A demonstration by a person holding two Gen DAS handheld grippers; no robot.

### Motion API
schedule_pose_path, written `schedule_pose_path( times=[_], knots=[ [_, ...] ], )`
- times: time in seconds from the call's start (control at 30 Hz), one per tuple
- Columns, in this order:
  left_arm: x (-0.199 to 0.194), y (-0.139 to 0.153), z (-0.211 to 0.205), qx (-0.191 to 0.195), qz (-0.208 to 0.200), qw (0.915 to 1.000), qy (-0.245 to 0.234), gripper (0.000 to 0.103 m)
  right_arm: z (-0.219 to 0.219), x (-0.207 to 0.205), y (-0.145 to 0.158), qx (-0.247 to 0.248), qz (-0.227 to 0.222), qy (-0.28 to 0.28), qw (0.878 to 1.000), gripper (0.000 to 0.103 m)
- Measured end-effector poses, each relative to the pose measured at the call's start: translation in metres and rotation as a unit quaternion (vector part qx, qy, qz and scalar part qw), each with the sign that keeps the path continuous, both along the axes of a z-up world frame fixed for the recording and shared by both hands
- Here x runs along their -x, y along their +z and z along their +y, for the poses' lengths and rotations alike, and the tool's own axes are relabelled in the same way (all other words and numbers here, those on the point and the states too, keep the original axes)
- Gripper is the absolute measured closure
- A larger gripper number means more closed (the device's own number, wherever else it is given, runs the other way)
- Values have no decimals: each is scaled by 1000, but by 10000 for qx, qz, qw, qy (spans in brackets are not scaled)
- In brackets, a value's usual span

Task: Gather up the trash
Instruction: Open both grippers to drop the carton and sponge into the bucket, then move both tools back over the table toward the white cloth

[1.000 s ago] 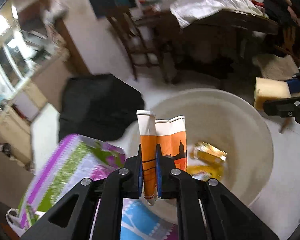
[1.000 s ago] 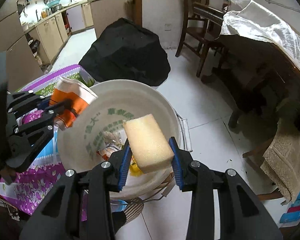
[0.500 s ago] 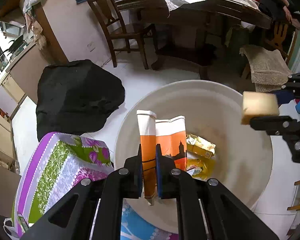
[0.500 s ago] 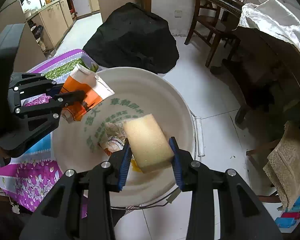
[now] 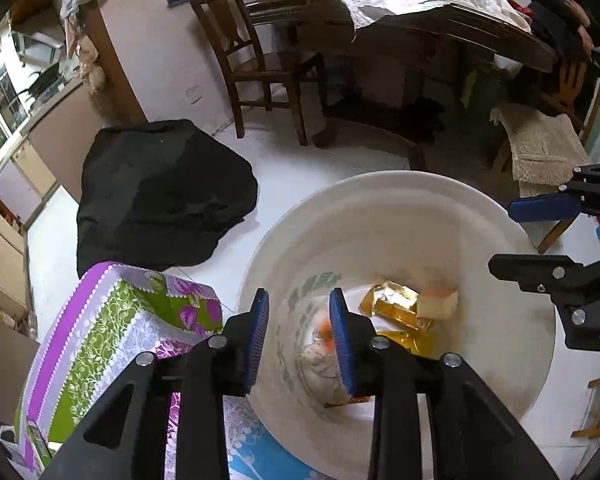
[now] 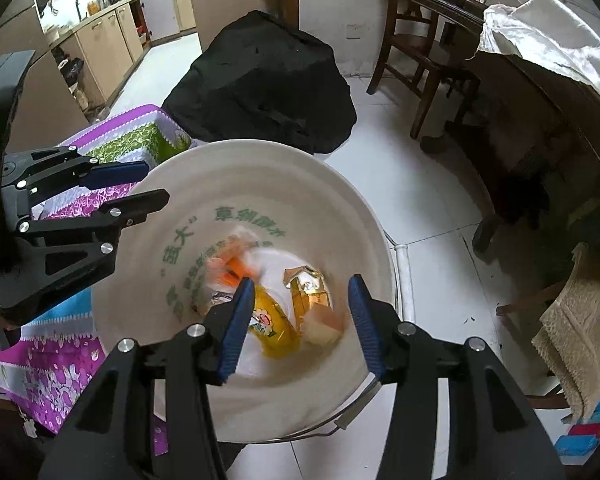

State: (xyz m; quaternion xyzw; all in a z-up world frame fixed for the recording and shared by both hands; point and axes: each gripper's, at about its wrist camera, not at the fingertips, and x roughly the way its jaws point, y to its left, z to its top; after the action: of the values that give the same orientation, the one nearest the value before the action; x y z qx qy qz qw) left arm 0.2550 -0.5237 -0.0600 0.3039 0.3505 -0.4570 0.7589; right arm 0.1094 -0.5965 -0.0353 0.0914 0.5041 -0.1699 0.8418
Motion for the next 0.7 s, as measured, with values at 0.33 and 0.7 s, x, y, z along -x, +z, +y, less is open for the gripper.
schedule_pose_path(
  times=[0.33, 0.7],
  knots=[
    [39, 12, 55, 761, -414, 9962, 23, 60, 19, 31, 5, 143, -414, -251, 9987, 56],
    [58, -9, 165, 1249, -277, 9898, 625, 35, 45, 80, 15, -168, -1615, -790, 9836, 21]
  ],
)
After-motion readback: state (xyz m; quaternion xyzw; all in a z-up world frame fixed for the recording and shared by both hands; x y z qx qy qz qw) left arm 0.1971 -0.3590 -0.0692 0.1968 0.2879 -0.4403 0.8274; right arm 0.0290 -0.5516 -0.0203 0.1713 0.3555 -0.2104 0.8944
